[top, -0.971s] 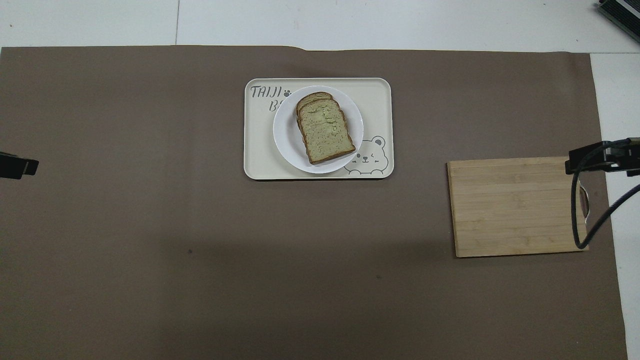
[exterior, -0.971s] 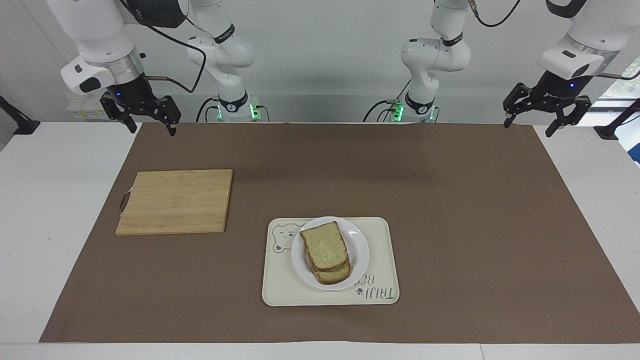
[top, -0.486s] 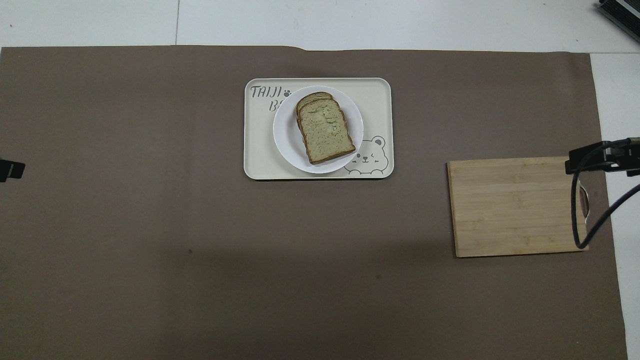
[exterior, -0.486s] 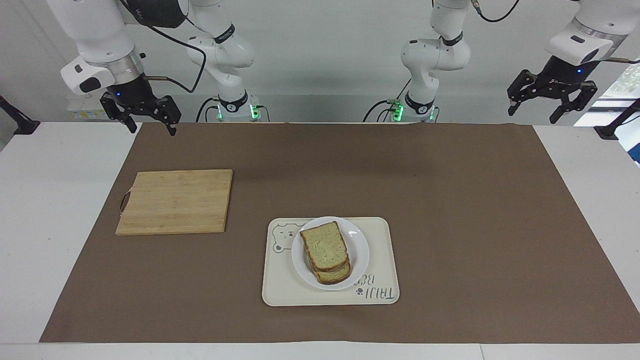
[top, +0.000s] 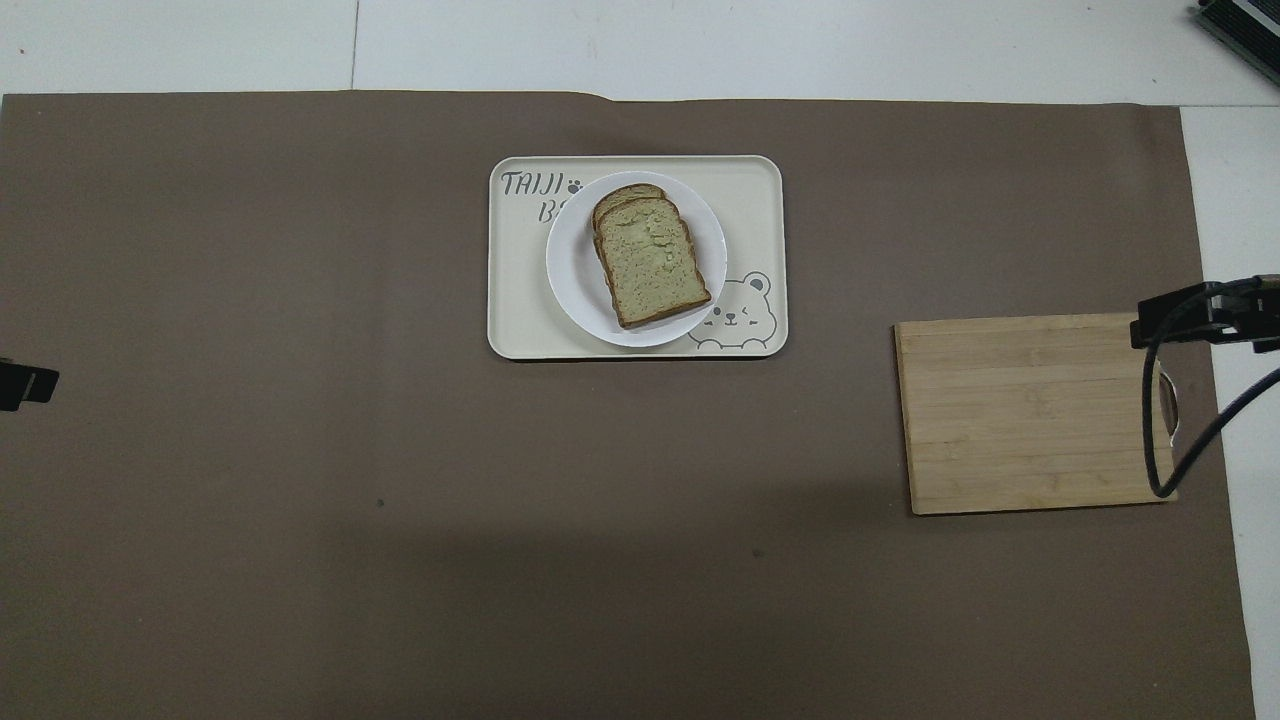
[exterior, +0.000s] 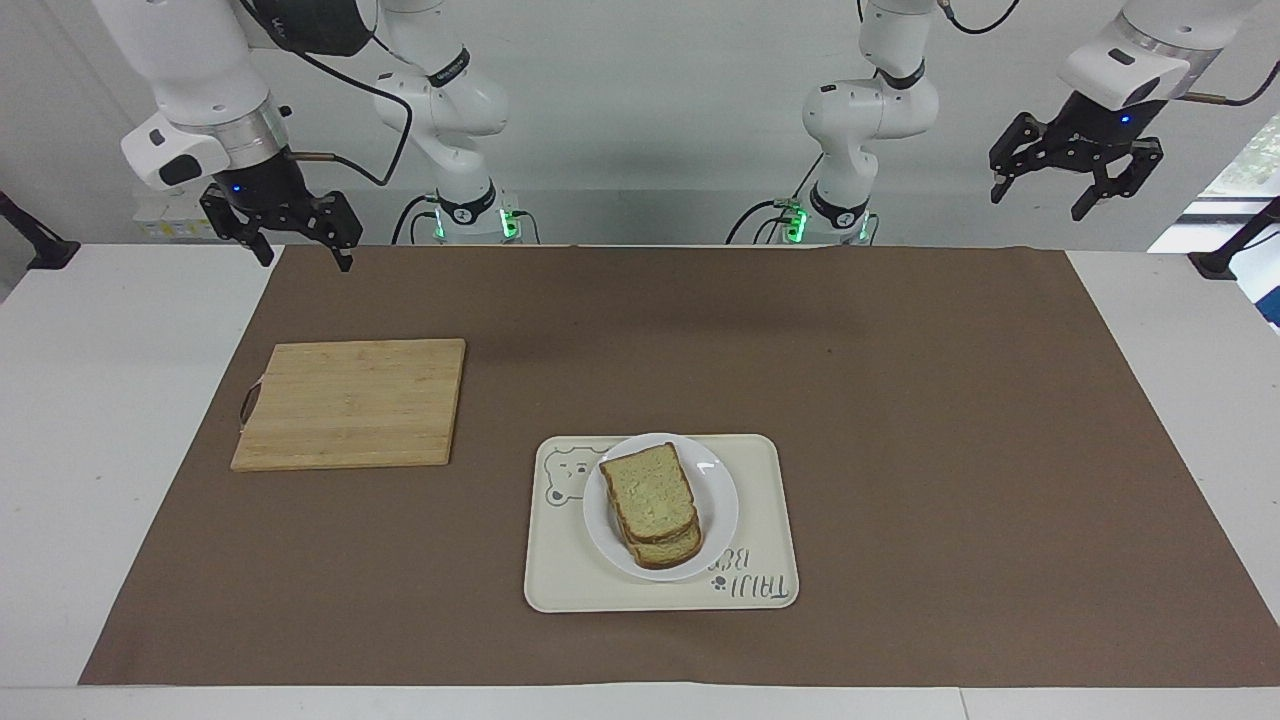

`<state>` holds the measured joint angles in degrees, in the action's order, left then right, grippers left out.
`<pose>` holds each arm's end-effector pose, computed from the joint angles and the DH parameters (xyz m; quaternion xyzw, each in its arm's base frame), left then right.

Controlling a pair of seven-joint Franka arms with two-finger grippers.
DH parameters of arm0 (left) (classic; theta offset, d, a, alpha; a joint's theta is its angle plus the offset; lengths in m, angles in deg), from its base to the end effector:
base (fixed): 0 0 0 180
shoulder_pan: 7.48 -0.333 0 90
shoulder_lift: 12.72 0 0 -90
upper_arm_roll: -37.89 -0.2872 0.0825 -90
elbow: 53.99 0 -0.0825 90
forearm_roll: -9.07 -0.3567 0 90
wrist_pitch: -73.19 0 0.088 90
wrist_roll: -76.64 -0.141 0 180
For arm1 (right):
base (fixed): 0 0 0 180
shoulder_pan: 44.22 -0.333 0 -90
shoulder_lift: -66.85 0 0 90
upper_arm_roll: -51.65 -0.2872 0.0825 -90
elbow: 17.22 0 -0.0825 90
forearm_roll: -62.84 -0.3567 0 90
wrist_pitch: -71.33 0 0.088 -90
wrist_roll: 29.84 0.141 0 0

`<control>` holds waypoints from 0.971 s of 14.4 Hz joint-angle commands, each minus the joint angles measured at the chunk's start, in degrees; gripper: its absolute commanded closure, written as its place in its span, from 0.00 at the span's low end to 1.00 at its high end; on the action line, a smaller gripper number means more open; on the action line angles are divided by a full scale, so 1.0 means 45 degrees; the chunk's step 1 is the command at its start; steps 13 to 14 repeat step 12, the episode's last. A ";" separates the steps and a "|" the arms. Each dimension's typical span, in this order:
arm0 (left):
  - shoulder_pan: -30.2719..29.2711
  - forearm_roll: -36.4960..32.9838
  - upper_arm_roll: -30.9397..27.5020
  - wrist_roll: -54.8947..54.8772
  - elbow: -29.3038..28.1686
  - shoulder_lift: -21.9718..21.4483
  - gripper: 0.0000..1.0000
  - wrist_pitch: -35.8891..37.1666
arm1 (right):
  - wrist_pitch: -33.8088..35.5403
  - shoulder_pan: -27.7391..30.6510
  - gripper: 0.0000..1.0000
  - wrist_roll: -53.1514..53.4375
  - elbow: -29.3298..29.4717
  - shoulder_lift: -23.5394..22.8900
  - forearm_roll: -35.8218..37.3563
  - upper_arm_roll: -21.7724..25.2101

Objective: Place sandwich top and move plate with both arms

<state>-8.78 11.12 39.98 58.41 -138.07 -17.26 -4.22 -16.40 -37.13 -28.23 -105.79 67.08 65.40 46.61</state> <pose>0.4779 -0.0130 0.6276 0.9854 -0.1686 -0.0160 0.0187 0.5214 -0.0250 0.5715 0.9992 -0.0327 -0.0054 0.0225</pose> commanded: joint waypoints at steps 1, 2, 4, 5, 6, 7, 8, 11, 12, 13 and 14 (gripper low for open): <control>-0.0277 -0.0278 0.0160 0.0125 -0.0007 -0.0046 0.00 0.0287 | 0.0025 0.0027 0.00 0.0130 -0.0005 0.0008 0.0152 -0.0090; -0.0296 -0.0279 0.0141 0.0203 -0.0007 -0.0006 0.00 0.0209 | 0.0025 0.0046 0.00 0.0130 -0.0005 0.0008 0.0152 -0.0090; -0.0238 -0.0279 0.0179 0.1272 -0.0026 -0.0006 0.00 -0.0064 | 0.0025 0.0027 0.00 0.0130 -0.0005 0.0008 0.0152 -0.0090; -0.0257 -0.0260 0.0179 0.1645 -0.0026 -0.0006 0.00 -0.0278 | 0.0025 0.0027 0.00 0.0130 -0.0005 0.0008 0.0152 -0.0090; -0.0276 -0.0221 0.0179 0.1649 -0.0046 -0.0025 0.00 -0.0357 | 0.0025 0.0027 0.00 0.0130 -0.0005 0.0008 0.0152 -0.0090; -0.0277 -0.0240 0.0179 0.1649 -0.0046 -0.0025 0.00 -0.0358 | 0.0025 0.0027 0.00 0.0130 -0.0005 0.0008 0.0152 -0.0090; -0.0277 -0.0240 0.0179 0.1649 -0.0046 -0.0025 0.00 -0.0396 | 0.0025 0.0027 0.00 0.0130 -0.0005 0.0008 0.0152 -0.0090; -0.0277 -0.0240 0.0160 0.1649 -0.0046 -0.0025 0.00 -0.0397 | 0.0025 0.0027 0.00 0.0130 -0.0005 0.0008 0.0152 -0.0090; -0.0277 -0.0240 0.0160 0.1669 -0.0046 -0.0025 0.00 -0.0397 | 0.0025 0.0027 0.00 0.0150 -0.0005 0.0008 0.0152 -0.0090; -0.0277 -0.0240 0.0160 0.1669 -0.0046 -0.0025 0.00 -0.0397 | 0.0025 0.0027 0.00 0.0150 -0.0005 0.0008 0.0152 -0.0090; -0.0277 -0.0240 0.0160 0.1669 -0.0046 -0.0025 0.00 -0.0397 | 0.0025 0.0027 0.00 0.0150 -0.0005 0.0008 0.0152 -0.0090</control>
